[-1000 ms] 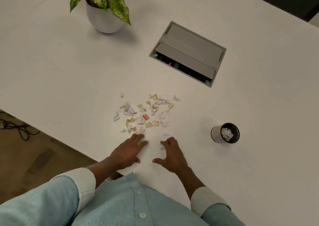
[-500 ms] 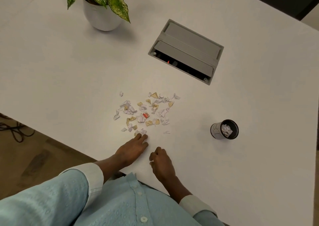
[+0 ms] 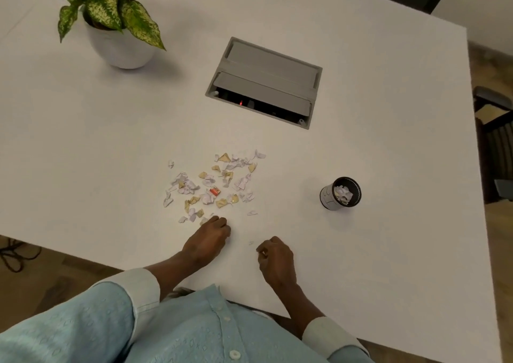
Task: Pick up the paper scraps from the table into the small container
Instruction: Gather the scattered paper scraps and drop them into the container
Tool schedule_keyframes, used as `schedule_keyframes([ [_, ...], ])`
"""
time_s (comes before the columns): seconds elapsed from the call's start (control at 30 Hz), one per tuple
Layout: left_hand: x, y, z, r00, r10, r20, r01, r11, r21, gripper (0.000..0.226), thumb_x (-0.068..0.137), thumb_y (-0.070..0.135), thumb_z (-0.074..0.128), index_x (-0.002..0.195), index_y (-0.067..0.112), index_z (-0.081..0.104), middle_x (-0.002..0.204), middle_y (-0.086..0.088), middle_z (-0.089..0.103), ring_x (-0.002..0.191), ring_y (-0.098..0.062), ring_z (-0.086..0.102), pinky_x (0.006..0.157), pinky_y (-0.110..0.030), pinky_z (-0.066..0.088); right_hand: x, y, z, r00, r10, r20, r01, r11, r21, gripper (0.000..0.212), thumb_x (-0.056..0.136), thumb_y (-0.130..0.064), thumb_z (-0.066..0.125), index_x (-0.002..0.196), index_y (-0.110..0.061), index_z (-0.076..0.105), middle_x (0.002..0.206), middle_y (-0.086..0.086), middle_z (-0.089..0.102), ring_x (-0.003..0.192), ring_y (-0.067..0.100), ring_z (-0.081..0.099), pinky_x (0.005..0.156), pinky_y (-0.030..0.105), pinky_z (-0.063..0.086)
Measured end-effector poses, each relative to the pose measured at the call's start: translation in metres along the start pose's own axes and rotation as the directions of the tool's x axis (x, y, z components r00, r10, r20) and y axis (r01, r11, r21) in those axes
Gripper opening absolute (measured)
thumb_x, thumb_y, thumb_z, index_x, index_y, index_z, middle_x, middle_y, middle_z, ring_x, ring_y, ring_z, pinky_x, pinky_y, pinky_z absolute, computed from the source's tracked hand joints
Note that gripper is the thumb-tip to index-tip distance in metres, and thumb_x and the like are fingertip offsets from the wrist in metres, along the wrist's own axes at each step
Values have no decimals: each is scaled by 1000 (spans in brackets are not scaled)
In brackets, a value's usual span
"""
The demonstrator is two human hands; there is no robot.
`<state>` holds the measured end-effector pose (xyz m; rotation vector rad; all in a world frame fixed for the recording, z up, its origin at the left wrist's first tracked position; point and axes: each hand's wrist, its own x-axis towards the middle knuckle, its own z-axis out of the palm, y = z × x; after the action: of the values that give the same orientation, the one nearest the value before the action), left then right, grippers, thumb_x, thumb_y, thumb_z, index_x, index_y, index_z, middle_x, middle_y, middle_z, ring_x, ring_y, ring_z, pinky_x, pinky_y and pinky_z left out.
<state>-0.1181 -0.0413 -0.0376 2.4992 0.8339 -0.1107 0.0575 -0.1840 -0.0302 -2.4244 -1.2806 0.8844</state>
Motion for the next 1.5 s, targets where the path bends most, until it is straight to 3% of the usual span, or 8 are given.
schedule_keyframes([
  [0.3,80,99,-38,974,-2,-225,-69,949,-309,12,90,7,68,99,10,76,97,-4,69,90,-20,62,76,-30,51,23,28,-96,867,356,-348,-205,893,401,15,75,-9,83,77,-23,77,78,-7,73,68,7,69,74,26,58],
  [0.5,162,167,-68,971,-34,-236,-69,907,-415,10,85,9,74,93,15,78,89,-1,71,79,-18,66,72,-31,53,47,52,-167,760,394,-518,-146,879,454,9,76,-9,82,81,-15,78,78,-2,76,68,8,67,69,16,48],
  [0.57,185,187,-73,976,-14,-218,-78,910,-408,11,83,8,73,91,14,78,87,-2,71,78,-18,65,71,-31,52,55,59,-184,742,381,-552,-142,893,426,7,78,-10,82,83,-13,79,85,2,76,74,14,69,73,23,52],
  [0.67,211,210,-75,983,18,-181,-86,922,-378,13,82,4,69,89,13,76,85,-3,71,76,-18,62,70,-33,51,68,68,-202,754,365,-547,-141,902,408,10,79,-7,80,87,-13,78,91,6,76,81,22,71,79,38,59],
  [0.83,241,226,-66,996,38,-78,-62,945,-322,14,85,2,66,91,10,75,91,-6,73,85,-23,67,77,-38,56,87,80,-216,795,331,-508,-163,924,347,20,83,-1,69,99,-11,76,98,4,77,91,21,72,82,30,56],
  [1.13,234,218,-63,998,31,-62,-51,936,-348,32,85,-3,59,100,16,81,98,-3,80,86,-26,73,77,-43,61,86,86,-212,802,312,-509,-187,941,282,33,85,5,56,102,-15,74,104,3,74,95,26,70,81,39,58],
  [1.33,195,165,-69,994,-70,-89,30,921,-387,29,85,1,60,99,18,79,99,4,79,93,-17,72,84,-39,59,70,67,-185,796,215,-565,-56,957,286,24,87,-2,62,98,-20,74,103,1,72,92,22,69,77,36,57],
  [1.5,123,82,-54,989,-145,-41,136,975,-176,21,90,7,62,103,19,75,105,2,73,102,-22,66,86,-41,55,54,43,-138,868,55,-494,84,963,255,22,87,-5,65,92,-25,72,94,-9,71,79,10,66,71,34,59],
])
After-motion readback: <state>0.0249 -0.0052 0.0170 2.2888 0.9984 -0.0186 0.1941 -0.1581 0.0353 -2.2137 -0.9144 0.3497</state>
